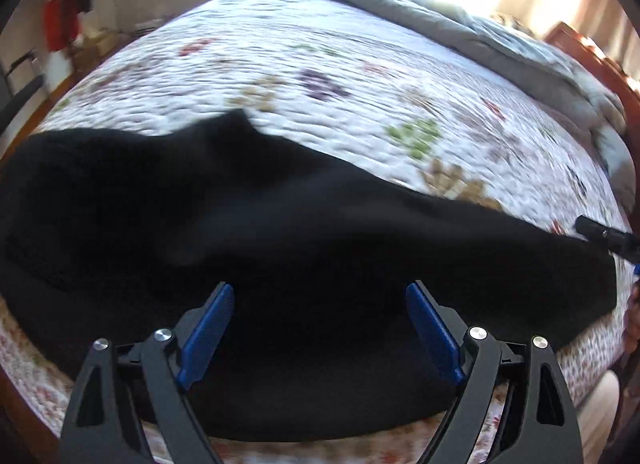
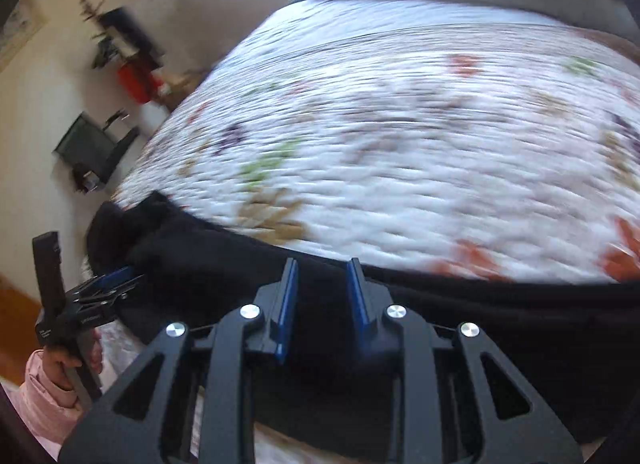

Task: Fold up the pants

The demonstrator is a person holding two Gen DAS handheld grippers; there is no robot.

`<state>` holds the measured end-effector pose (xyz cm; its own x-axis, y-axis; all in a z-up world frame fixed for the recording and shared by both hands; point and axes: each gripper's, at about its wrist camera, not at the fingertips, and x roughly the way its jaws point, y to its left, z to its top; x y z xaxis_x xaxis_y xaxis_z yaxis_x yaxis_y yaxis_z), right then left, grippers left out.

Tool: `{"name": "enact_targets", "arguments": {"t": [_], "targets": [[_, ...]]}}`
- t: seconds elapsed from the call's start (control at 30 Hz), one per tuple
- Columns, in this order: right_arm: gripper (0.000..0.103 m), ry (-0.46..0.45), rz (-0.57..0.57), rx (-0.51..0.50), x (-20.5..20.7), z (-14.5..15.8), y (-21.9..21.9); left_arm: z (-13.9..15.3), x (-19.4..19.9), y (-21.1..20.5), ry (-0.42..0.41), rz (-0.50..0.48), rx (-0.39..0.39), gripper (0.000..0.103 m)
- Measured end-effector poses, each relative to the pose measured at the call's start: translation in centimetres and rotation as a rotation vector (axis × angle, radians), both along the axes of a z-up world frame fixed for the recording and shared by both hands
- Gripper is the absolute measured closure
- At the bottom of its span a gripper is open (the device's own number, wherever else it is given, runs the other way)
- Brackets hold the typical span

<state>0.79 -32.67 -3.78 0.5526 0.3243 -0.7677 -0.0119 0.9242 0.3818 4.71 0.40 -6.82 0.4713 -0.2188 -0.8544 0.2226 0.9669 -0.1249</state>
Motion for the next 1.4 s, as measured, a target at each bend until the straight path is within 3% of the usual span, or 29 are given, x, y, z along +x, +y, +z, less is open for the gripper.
{"name": "enact_targets", "arguments": {"t": [0.03,0.1,0.17,0.33,0.63,0.67,0.7,0.73,0.87,0.97,1.03,1.13,1.23,1.33,1.4], "targets": [[0.074,0.006,-0.05,-0.023,-1.2,0.1,-2.0,-0.2,-0.2,-1.1,-0.004,-0.026,0.019,0.015],[0.061,0.018,-0.159,-0.063,-3.9,0.0,-7.1,-1.0,-0.6,-3.3,0.016,-0.077,0.03,0.015],[0.06,0.042,-0.265,-0.1,-6.5,-0.2,-12.2,-1.8,-0.8,-4.8,0.014,-0.086,0.057,0.012],[0.051,0.095,-0.294,-0.132,-8.2,-2.1,-17.3,-2.3,-1.3,-8.0,-0.022,-0.125,0.132,0.01],[0.052,0.076,-0.198,-0.099,-6.1,-4.0,-17.7,-2.3,-1.5,-9.6,0.006,-0.103,0.119,0.009],[0.06,0.073,-0.194,-0.103,-5.9,-4.0,-17.8,-2.4,-1.4,-9.6,0.009,-0.101,0.122,0.009],[0.083,0.07,-0.189,-0.113,-5.8,-3.9,-17.8,-2.3,-1.5,-9.6,0.01,-0.098,0.121,0.009],[0.1,0.068,-0.182,-0.114,-5.8,-3.8,-18.0,-2.3,-1.4,-9.6,0.01,-0.094,0.12,0.009],[0.1,0.006,-0.197,-0.117,-6.0,-2.1,-18.5,-2.0,-1.5,-9.6,-0.002,-0.061,0.087,0.009],[0.1,-0.062,-0.251,-0.093,-6.1,-0.4,-19.6,-1.1,-2.0,-9.6,-0.062,-0.031,0.038,0.009],[0.1,-0.021,-0.263,-0.082,-5.3,-1.0,-20.2,-1.0,-2.1,-10.1,-0.079,-0.036,0.041,0.009],[0.1,0.092,-0.282,-0.09,-3.6,-4.5,-20.5,-2.5,-1.5,-11.3,-0.045,-0.062,0.093,0.009],[0.1,0.07,-0.328,-0.013,-4.3,-4.9,-21.2,-3.0,-1.8,-12.3,-0.078,-0.09,0.149,0.006],[0.077,0.065,-0.348,-0.049,-5.6,-3.5,-20.8,-2.6,-1.9,-12.4,-0.055,-0.103,0.126,0.006],[0.071,0.094,-0.346,-0.125,-6.7,-2.4,-19.8,-2.2,-2.0,-12.5,-0.026,-0.108,0.094,0.006]]}}
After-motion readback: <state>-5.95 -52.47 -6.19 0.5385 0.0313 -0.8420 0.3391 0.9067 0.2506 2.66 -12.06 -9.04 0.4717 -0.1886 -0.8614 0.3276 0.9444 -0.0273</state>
